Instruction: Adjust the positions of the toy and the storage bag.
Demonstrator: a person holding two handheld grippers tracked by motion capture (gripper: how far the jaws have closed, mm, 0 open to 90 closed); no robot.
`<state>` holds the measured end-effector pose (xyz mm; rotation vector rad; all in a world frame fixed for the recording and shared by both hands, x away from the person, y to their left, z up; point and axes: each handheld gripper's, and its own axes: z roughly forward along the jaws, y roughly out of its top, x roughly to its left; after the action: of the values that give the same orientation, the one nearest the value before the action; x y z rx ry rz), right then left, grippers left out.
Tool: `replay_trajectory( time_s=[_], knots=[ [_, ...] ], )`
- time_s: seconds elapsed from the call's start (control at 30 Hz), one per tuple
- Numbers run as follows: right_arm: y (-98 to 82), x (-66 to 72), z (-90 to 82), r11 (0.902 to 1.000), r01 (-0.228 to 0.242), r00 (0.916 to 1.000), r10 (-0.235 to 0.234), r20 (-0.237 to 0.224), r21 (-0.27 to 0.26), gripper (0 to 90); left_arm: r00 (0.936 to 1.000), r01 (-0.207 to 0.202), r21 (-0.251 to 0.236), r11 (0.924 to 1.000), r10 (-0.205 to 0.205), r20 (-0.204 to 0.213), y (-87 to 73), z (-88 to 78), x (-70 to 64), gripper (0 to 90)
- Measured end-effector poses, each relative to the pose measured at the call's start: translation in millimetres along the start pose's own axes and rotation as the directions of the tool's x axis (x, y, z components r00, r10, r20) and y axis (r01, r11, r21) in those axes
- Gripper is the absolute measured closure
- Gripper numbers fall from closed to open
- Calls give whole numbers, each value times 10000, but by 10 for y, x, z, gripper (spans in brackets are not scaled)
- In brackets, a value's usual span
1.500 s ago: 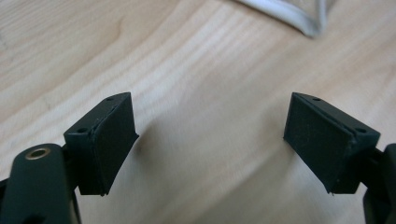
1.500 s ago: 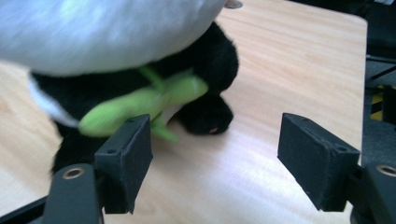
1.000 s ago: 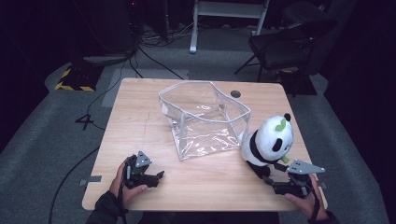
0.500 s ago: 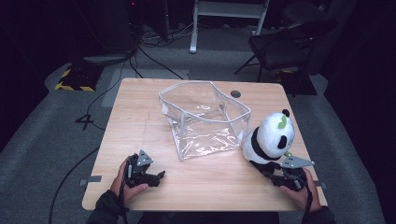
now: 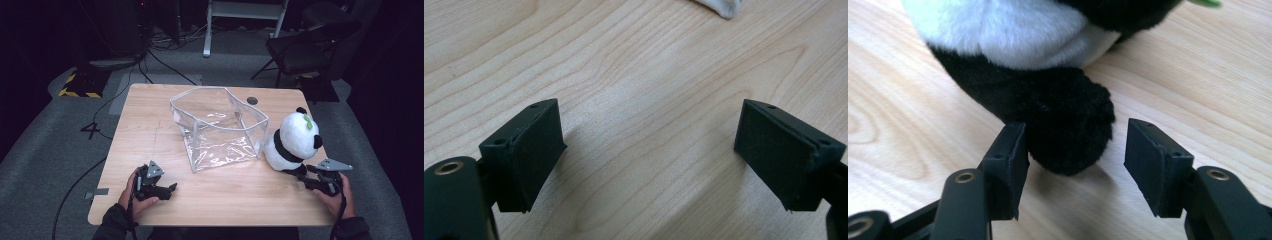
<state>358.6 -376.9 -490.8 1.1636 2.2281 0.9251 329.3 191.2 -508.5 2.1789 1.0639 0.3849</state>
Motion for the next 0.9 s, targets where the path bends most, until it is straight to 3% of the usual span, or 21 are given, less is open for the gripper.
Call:
replay_trajectory(
  time_s=[0.17,0.33,0.43,0.63,0.9],
  knots=[
    [-8,-47,-46,9993,-298,9995,296,-103,-230,286,10000,2,-1,10000,-2,-4,0,0,-1,124],
    [-23,-15,-242,9956,-479,9988,486,55,-809,188,10000,-2,1,10000,2,-4,0,0,-1,124],
    [25,18,-376,9899,-592,9980,615,141,-1286,188,10000,0,2,10000,0,-2,0,0,0,124],
    [242,106,-520,9673,-713,9967,788,213,-2434,173,10000,-3,4,10000,3,-5,0,0,0,124],
    [458,135,-573,9473,-871,9946,1004,275,-3082,173,10000,-18,27,10000,18,-35,15,13,-6,110]
  ],
)
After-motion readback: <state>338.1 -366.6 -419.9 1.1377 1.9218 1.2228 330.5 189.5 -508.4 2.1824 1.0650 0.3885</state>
